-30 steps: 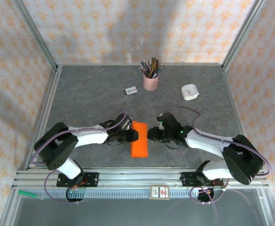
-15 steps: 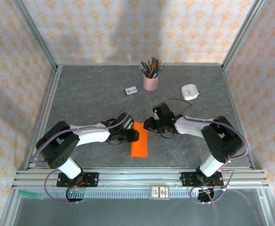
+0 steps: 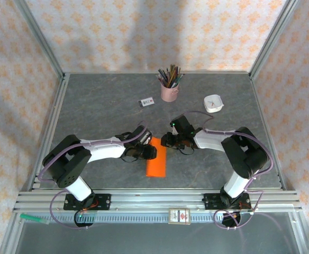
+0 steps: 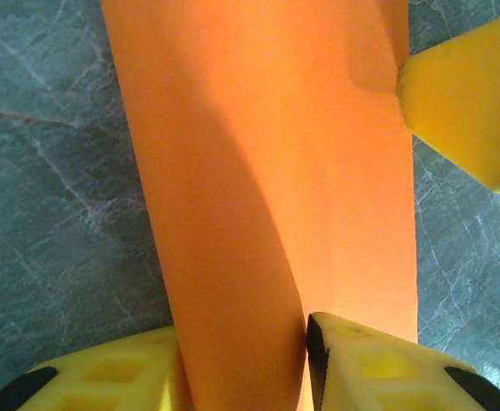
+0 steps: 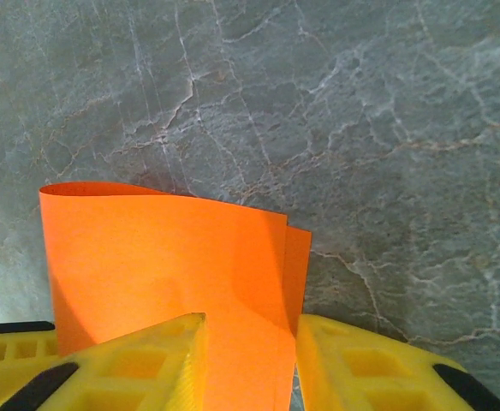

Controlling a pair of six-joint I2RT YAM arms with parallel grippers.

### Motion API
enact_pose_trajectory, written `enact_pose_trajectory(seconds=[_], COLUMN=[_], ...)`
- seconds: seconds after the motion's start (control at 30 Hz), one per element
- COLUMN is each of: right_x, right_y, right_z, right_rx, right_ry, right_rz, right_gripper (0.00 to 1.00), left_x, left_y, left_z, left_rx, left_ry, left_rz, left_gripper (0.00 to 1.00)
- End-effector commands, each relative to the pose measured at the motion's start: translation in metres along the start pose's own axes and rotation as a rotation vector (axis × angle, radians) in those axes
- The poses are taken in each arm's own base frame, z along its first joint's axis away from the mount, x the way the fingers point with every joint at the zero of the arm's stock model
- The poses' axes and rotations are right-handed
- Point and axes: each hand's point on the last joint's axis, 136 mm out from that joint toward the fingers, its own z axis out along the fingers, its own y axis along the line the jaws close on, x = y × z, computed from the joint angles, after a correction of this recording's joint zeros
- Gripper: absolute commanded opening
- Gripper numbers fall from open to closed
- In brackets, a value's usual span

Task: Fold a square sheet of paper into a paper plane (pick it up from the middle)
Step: Fold the square sheet of paper at the bottom-center of the table.

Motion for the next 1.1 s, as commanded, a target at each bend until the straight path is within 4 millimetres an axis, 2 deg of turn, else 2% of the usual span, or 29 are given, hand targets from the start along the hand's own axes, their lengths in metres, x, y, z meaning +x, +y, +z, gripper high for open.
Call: enact_pose_trajectory(seconds=[0.0, 0.53, 1.07], right_x=[-0.009, -0.012, -0.013], right_y=[0.002, 0.004, 0.003], right_z=[0.009, 0.008, 0.004], right_rx=[-0.003, -0.010, -0.004], right_ry=[-0.019, -0.026, -0.031], right_rz=[-0.027, -0.035, -0.039], right_gripper=[0.33, 0.33, 0.32], left_x=[0.031, 0.033, 0.039], left_y=[0.035, 0.043, 0.053], left_z=[0.018, 0.024, 0.028], left_rx=[-0.134, -0.164, -0.195], left_ry=[0.107, 0.117, 0.128], left_rz=[0.009, 0.037, 0.023], left_gripper=[0.42, 0.45, 0.44])
